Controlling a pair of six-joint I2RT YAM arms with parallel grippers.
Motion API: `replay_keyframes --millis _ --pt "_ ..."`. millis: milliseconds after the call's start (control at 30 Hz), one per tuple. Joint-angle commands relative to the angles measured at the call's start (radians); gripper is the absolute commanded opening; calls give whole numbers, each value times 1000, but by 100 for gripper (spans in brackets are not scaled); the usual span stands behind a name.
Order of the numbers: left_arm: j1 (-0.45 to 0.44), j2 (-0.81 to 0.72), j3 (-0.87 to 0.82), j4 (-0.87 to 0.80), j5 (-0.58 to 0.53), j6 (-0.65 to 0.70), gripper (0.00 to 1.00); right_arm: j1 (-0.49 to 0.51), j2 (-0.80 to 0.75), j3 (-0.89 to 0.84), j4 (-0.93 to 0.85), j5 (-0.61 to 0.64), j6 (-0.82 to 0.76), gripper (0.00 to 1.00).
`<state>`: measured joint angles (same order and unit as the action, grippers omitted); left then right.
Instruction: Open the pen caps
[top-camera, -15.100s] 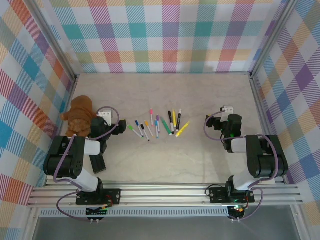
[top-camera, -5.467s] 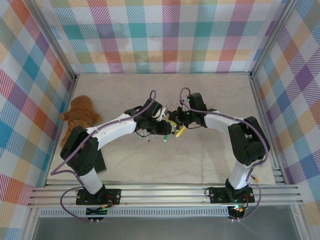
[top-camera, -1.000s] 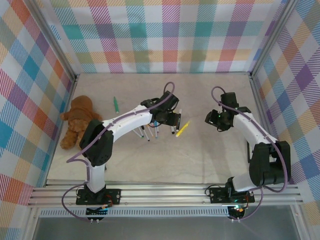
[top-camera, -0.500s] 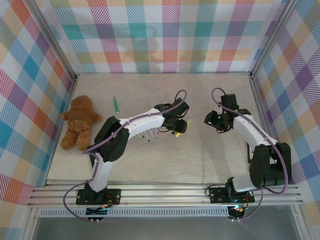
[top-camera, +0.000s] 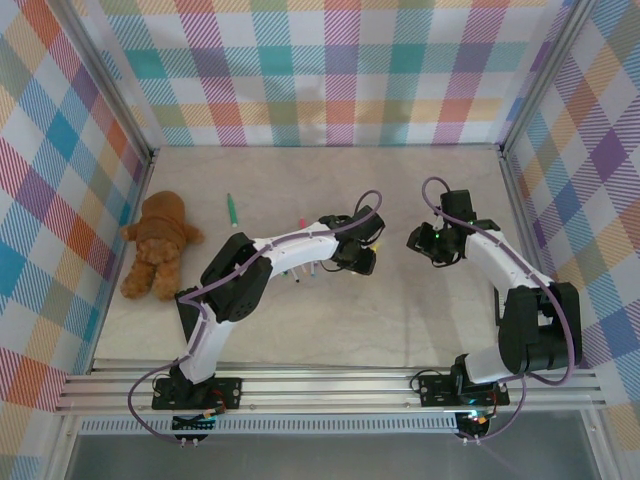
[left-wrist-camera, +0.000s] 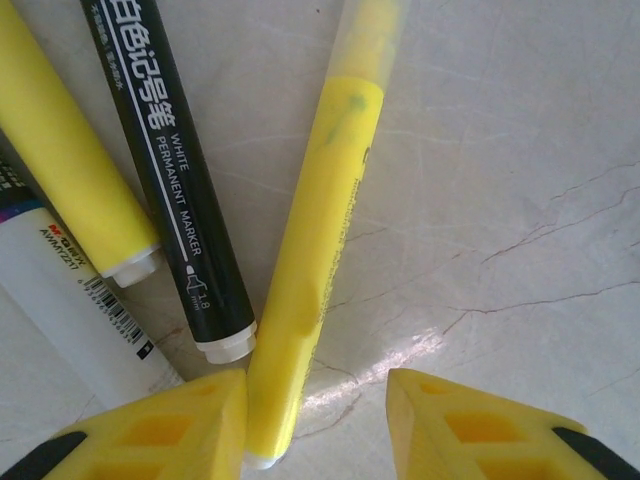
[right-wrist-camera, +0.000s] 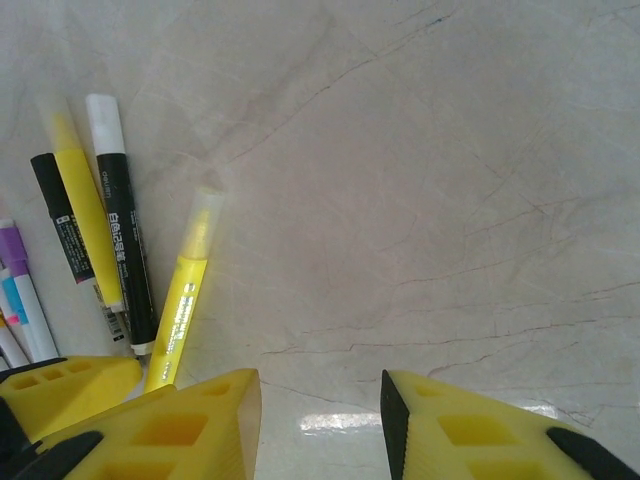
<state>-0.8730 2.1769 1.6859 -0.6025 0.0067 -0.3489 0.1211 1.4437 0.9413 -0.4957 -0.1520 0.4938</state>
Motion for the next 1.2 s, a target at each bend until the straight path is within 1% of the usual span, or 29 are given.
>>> replay_keyframes --millis 0,333,500,833,900,967,1067,1167 --pt "-9 30 29 -33 -17 -15 39 -2 7 -16 19 -19 12 38" --pt "-9 79 59 -63 -53 -7 36 -1 17 -32 40 -32 26 38" --pt "-10 100 63 -71 -57 -6 31 -2 18 -29 46 -45 36 37" --pt "-13 77 37 -67 -47 -6 13 2 34 -32 81 -102 57 37" --pt "-12 62 30 -71 -49 -1 8 3 35 -33 87 -106 64 37" --pt "-12 43 22 -66 -45 4 4 7 39 -30 94 -114 70 37" --pt "-12 20 27 -71 -38 16 0 12 49 -23 112 -135 79 37" --pt "-13 -8 31 -70 -18 30 0 18 66 -9 125 -155 83 37"
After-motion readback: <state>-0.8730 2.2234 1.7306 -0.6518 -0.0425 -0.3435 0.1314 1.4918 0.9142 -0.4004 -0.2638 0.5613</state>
